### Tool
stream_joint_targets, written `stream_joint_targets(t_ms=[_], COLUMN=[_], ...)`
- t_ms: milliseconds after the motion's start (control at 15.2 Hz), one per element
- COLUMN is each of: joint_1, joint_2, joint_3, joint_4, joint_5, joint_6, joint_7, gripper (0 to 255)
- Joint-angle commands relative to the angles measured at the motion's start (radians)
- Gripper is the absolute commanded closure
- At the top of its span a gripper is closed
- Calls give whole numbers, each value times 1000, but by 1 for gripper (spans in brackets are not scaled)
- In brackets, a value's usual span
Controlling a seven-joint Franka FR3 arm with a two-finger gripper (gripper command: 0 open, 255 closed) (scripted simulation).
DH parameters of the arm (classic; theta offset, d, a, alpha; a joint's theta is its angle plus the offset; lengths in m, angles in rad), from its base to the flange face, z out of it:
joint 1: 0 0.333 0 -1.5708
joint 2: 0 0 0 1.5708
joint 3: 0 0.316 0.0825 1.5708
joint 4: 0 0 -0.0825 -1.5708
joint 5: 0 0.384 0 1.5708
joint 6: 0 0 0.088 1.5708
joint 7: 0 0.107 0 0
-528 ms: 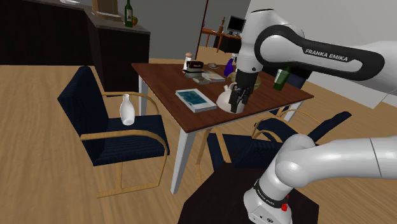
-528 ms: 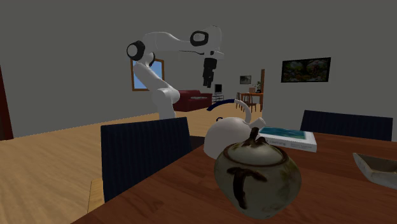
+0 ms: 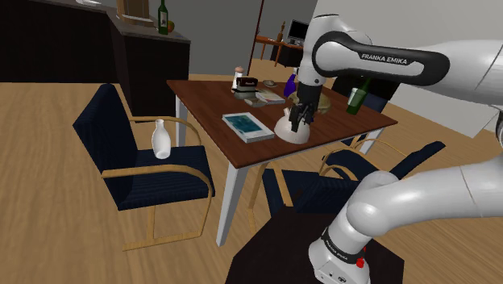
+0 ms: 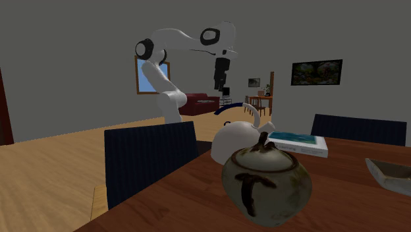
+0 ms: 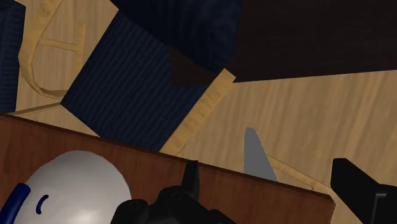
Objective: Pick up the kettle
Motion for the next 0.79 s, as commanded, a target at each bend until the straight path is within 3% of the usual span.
stream_joint_targets(t_ms=[0,726], joint_1=[-17,-89], joint_2=[57,381], joint_3=[-32,-200], joint_4=[39,297], joint_5=[-23,-74], joint_6=[23,116], joint_7=[-27,-184], gripper=[0,0])
